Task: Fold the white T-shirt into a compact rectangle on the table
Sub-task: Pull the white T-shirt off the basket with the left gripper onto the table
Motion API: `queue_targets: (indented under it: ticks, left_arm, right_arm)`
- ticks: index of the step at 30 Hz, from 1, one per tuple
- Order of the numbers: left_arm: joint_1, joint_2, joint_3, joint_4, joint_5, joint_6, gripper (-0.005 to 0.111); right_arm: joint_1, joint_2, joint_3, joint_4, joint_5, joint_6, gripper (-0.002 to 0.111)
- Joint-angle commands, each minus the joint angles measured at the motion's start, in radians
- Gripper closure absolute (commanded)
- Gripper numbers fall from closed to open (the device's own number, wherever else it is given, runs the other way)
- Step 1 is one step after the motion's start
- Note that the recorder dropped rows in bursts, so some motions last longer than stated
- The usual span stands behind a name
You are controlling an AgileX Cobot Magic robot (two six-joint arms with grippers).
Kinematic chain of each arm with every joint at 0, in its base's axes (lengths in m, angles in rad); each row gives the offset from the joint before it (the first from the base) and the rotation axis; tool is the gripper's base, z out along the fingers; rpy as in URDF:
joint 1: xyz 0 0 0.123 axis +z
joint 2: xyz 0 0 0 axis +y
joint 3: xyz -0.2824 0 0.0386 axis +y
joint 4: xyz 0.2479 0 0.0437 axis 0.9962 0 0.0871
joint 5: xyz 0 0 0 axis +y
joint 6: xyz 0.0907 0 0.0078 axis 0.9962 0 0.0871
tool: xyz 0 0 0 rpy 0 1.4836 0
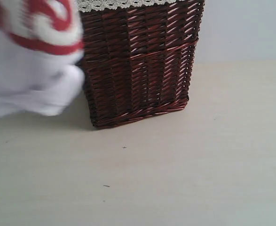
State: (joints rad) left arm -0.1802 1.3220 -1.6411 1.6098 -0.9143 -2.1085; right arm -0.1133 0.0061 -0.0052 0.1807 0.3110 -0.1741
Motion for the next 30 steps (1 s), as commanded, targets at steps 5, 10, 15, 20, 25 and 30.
queue_targets:
  ticks: [5, 10, 15, 20, 25, 30]
  left_arm:
    - [-0.243, 0.061, 0.118, -0.035, 0.199, -0.008, 0.107]
    - [-0.427, 0.128, 0.118, -0.13, 0.393, 0.141, 0.107]
    - [-0.476, 0.191, 0.118, -0.055, 0.401, 0.256, 0.107]
    - [-0.464, 0.232, 0.137, 0.135, 0.383, 0.237, 0.107]
    - [-0.429, 0.239, 0.262, 0.135, 0.321, 0.245, 0.107]
    - [-0.371, 0.239, 0.373, 0.135, 0.32, 0.276, 0.107]
  right_arm:
    - [0.003, -0.006, 0.005, 0.002, -0.006, -0.005, 0.101]
    - [0.003, -0.006, 0.005, 0.004, -0.006, -0.005, 0.101]
    - [0.003, -0.006, 0.005, 0.004, -0.006, -0.005, 0.101]
    - [0.003, -0.006, 0.005, 0.004, -0.006, -0.005, 0.101]
    - [0.003, -0.006, 0.005, 0.004, -0.006, -0.005, 0.101]
    - [0.003, -0.006, 0.005, 0.004, -0.006, -0.005, 0.101]
